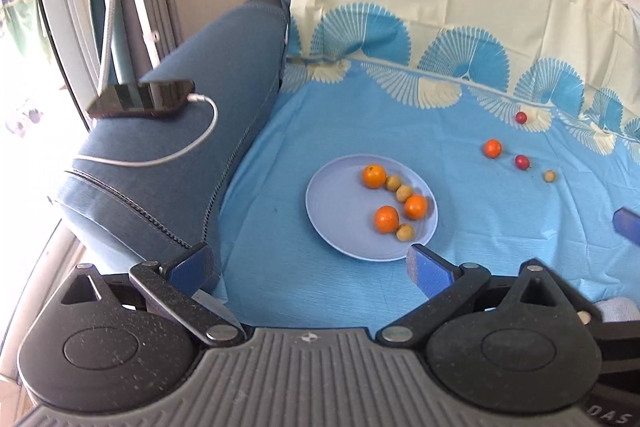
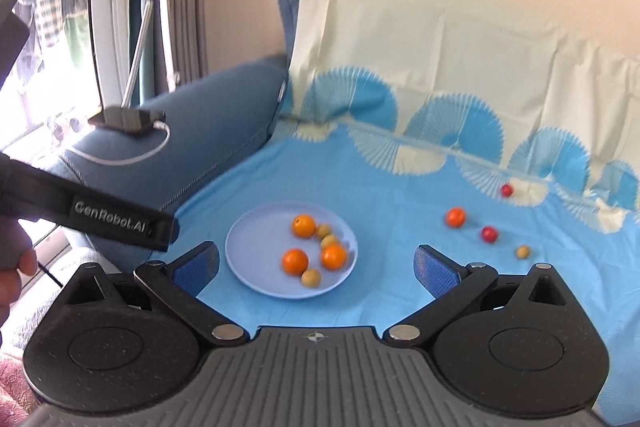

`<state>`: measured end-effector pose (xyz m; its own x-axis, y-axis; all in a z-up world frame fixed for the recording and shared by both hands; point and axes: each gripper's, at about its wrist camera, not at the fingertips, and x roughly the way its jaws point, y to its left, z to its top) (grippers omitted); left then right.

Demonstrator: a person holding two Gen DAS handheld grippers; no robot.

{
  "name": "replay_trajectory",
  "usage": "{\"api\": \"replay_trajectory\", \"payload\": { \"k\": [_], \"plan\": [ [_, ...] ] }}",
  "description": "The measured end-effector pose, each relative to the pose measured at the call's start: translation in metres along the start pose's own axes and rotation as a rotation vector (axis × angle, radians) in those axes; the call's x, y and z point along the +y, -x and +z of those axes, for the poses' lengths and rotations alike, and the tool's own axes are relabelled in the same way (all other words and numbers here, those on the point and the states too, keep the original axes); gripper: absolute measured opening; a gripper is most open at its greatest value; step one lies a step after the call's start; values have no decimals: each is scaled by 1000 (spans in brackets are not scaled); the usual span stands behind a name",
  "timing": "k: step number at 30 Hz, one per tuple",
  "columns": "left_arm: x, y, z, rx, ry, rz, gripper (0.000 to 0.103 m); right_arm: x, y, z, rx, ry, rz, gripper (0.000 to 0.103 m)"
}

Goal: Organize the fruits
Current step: 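Lift both tools away from the plate toward the remaining fruits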

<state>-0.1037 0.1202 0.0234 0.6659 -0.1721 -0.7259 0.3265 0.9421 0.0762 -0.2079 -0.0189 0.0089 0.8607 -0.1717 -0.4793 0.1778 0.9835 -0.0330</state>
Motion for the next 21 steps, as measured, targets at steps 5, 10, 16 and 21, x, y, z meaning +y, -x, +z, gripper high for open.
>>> {"api": "replay_trajectory", "payload": {
  "k": [5,10,16,21],
  "plan": [
    [-4,20,-5,-17,-20,-4,103,-1,27,-2,-64,5,31,102],
    [-7,35,-8,-45,-33,-2,103,-4,37,-3,-54,-6,9,102],
    [-7,42,-9,-58,-37,19,103,-2,45,-4,-51,-2,-3,102],
    [-4,42,-9,-47,-28,-16,103,4,45,-7,-16,28,4,102]
  ]
}}
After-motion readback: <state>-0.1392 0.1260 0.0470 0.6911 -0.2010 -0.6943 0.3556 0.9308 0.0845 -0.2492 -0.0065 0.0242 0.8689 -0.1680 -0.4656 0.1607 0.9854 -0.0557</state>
